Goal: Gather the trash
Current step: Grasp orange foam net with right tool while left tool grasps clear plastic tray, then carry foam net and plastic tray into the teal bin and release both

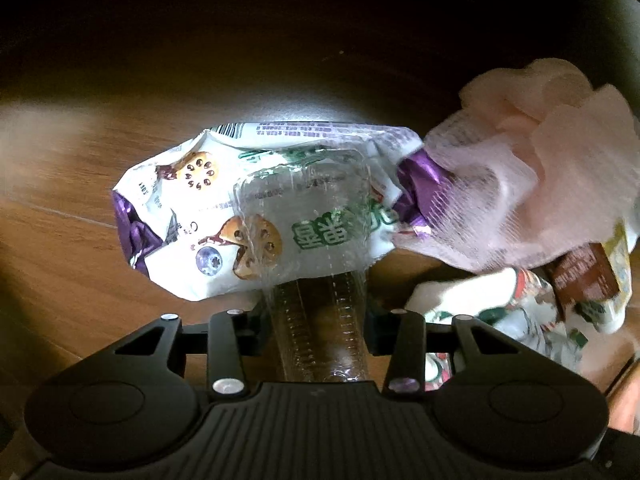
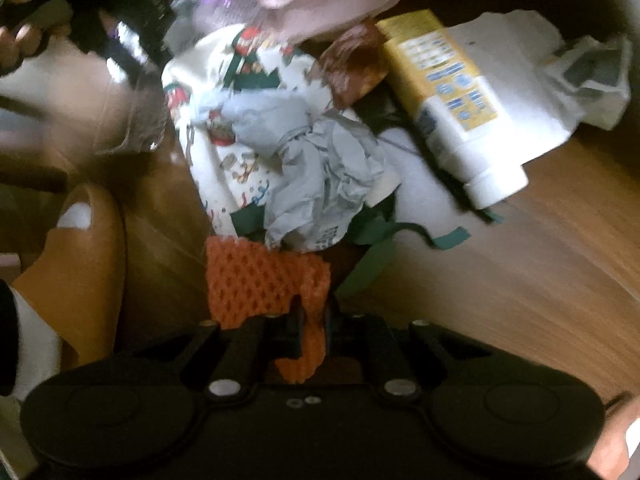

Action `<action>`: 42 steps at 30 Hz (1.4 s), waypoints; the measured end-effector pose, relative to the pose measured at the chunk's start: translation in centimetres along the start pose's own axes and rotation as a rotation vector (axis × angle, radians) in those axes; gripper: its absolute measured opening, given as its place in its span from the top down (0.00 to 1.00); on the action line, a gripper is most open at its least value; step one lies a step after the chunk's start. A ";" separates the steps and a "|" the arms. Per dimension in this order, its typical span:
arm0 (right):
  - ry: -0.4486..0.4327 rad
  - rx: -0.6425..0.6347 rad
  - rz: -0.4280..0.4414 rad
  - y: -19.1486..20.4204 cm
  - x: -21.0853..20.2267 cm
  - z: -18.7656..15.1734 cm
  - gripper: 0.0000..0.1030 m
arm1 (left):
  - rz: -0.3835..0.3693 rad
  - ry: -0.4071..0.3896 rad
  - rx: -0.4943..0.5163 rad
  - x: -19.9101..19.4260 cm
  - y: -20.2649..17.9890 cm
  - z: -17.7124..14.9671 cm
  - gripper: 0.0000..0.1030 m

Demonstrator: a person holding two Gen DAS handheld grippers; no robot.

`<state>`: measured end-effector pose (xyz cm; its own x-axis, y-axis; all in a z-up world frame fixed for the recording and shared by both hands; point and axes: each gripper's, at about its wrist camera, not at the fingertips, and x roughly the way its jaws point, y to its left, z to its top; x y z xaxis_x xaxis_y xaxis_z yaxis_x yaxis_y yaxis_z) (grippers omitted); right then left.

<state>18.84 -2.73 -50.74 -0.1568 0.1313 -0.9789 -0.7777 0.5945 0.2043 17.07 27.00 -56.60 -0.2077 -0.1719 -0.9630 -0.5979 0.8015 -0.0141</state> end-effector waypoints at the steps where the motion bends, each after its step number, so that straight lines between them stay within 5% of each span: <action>1: -0.009 0.010 -0.005 -0.1 -0.6 -0.1 0.91 | 0.002 0.001 0.010 -0.5 -0.1 -0.1 0.59; 11: -0.138 0.075 -0.050 0.7 -8.6 0.4 0.91 | 0.016 -0.020 0.198 -8.3 -2.7 -2.1 0.59; 25: -0.412 0.213 -0.118 1.1 -23.3 -1.5 0.91 | 0.004 -0.164 0.540 -23.9 -10.3 -10.5 0.59; 42: -0.801 0.341 -0.276 -1.8 -45.2 -11.4 0.91 | -0.047 -0.586 0.660 -44.4 -17.9 -22.1 0.59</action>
<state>20.39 -18.72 -6.99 0.5769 0.3855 -0.7202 -0.4828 0.8721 0.0800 19.85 7.65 -7.66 0.3441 -0.0367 -0.9382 0.0105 0.9993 -0.0353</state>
